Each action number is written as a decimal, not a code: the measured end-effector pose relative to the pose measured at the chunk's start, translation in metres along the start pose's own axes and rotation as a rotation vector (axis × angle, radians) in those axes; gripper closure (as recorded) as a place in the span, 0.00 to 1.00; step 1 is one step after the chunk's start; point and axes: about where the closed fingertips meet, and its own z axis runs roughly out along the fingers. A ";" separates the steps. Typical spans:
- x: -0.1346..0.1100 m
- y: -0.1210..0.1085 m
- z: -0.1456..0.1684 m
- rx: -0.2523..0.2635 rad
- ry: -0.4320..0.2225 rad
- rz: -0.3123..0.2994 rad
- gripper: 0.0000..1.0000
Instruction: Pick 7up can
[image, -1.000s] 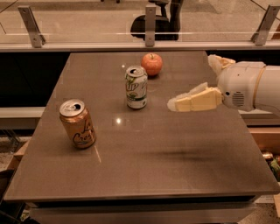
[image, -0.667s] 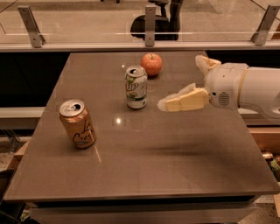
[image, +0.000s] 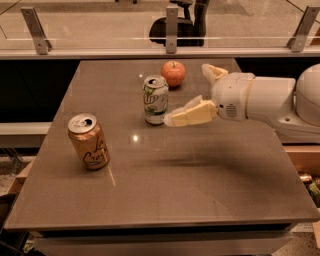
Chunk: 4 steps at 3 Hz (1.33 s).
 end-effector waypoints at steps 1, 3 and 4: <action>-0.002 -0.002 0.019 -0.019 -0.004 -0.024 0.00; -0.001 0.000 0.066 -0.108 -0.032 -0.044 0.00; 0.003 -0.001 0.079 -0.137 -0.062 -0.036 0.00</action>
Offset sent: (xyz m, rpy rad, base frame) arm 0.0408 0.0530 -0.0192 -0.0116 -0.0143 0.1137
